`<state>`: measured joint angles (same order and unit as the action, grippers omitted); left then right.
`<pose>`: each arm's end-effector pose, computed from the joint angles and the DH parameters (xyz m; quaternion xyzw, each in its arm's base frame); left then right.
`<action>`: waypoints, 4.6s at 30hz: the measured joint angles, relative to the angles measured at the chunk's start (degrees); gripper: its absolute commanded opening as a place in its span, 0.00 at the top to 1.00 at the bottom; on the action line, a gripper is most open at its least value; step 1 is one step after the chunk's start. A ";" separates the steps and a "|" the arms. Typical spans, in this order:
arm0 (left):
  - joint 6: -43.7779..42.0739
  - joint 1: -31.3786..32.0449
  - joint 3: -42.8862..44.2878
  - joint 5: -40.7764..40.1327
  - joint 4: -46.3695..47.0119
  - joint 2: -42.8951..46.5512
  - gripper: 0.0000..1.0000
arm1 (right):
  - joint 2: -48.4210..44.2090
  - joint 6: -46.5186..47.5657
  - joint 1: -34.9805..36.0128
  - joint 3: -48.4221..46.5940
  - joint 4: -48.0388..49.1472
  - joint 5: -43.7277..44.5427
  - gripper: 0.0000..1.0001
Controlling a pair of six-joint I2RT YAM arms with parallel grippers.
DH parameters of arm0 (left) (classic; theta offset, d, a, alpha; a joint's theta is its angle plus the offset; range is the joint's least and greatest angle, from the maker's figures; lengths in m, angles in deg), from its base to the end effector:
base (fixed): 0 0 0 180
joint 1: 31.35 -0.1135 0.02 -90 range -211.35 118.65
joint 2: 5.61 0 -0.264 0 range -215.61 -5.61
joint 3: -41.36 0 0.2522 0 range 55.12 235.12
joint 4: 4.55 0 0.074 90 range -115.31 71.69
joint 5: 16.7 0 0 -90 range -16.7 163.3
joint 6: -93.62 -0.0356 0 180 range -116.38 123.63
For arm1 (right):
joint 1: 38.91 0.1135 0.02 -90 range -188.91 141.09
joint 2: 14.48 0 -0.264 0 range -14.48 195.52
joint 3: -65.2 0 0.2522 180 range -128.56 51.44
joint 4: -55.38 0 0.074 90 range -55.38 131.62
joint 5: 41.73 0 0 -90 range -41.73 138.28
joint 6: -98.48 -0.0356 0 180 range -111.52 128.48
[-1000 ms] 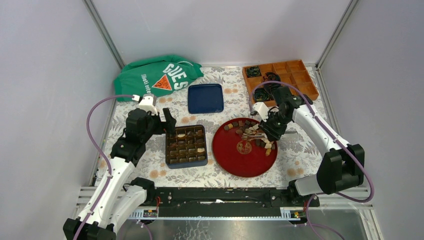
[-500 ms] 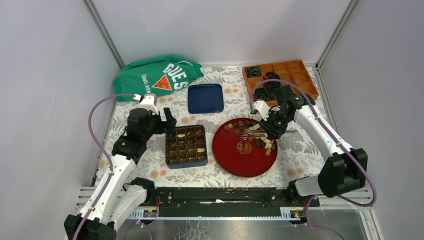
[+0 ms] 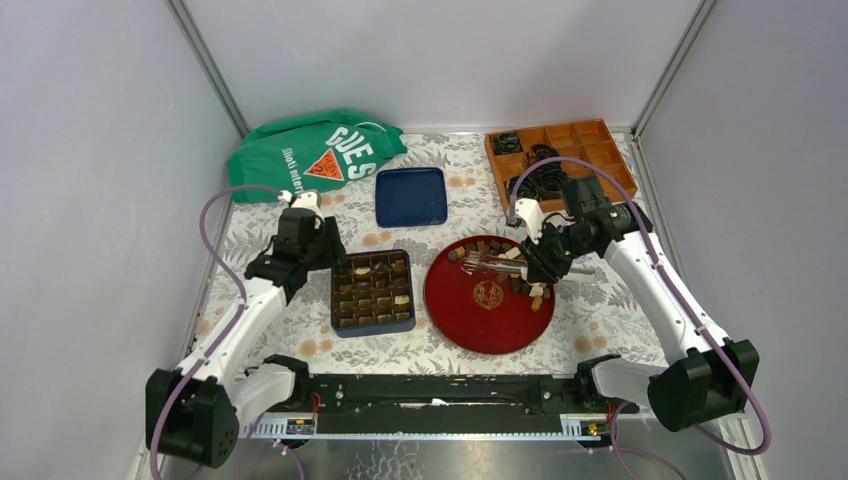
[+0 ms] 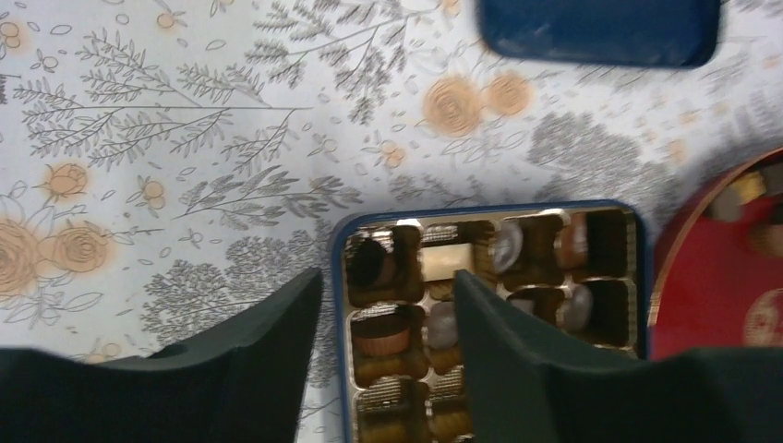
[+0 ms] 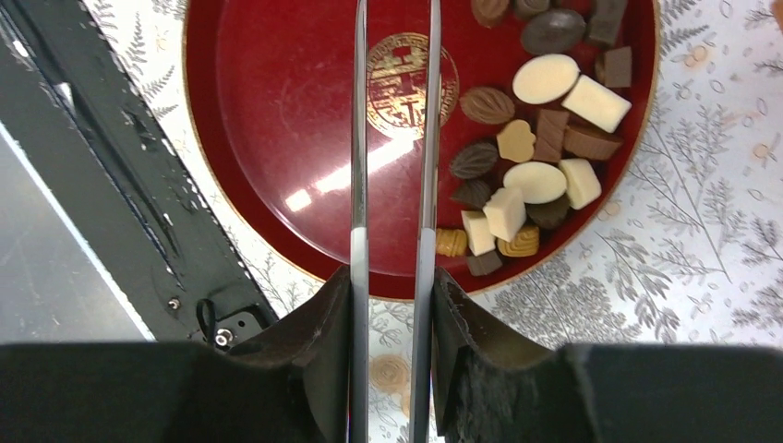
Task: Pack the chocolate
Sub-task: Pick up the fake chocolate from the plate, then place the fake chocolate in the packing box, then adjust the packing box at the center of the board, then pick up the fake chocolate from the plate.
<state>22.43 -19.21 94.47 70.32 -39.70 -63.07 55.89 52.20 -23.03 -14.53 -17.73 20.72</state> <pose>0.2096 -0.0432 0.2472 -0.0637 0.9020 -0.0911 0.4172 0.2137 0.0779 0.3085 -0.5170 0.7939 0.1720 0.2699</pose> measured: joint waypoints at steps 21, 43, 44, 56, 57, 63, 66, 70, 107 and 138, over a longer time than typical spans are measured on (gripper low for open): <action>2.21 -2.62 2.51 0.09 -2.27 -17.68 0.88 | -0.24 -0.48 0.35 2.14 3.13 -9.51 0.98; 0.46 -0.83 -0.92 -1.05 2.23 6.08 1.00 | 9.22 0.63 17.09 -17.84 1.31 -9.42 0.98; 0.35 -0.59 -1.25 -1.14 2.60 7.10 1.00 | 9.49 0.74 18.08 -19.19 1.27 -9.35 0.98; -0.26 0.26 -1.88 -2.64 1.53 4.76 1.00 | 15.47 1.18 31.01 -23.37 1.49 2.16 0.97; -0.26 0.24 -1.88 -2.80 1.11 4.22 1.00 | 16.33 1.16 31.50 -23.37 1.62 3.08 0.96; -0.24 0.24 -1.81 -3.50 -0.07 2.51 1.00 | 19.69 0.57 32.74 -23.37 2.56 7.10 0.95; -0.26 0.26 -1.66 -3.48 -0.28 1.64 1.00 | 21.07 0.15 33.35 -23.43 2.95 7.89 0.95; -0.26 0.26 -1.60 -3.48 -0.63 1.05 1.00 | 23.21 -0.37 34.23 -23.98 3.10 8.57 0.93; 0.15 0.24 -0.59 -3.54 -2.73 -3.56 1.00 | 29.62 -2.93 37.38 -27.91 3.43 11.93 0.57; 1.51 -1.70 3.19 -0.90 -4.57 -17.42 0.78 | -6.93 -4.04 1.57 3.85 6.14 -2.40 0.58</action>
<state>23.94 -20.91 97.66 69.42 -44.27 -80.49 48.96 48.16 -21.46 -10.69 -11.59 18.32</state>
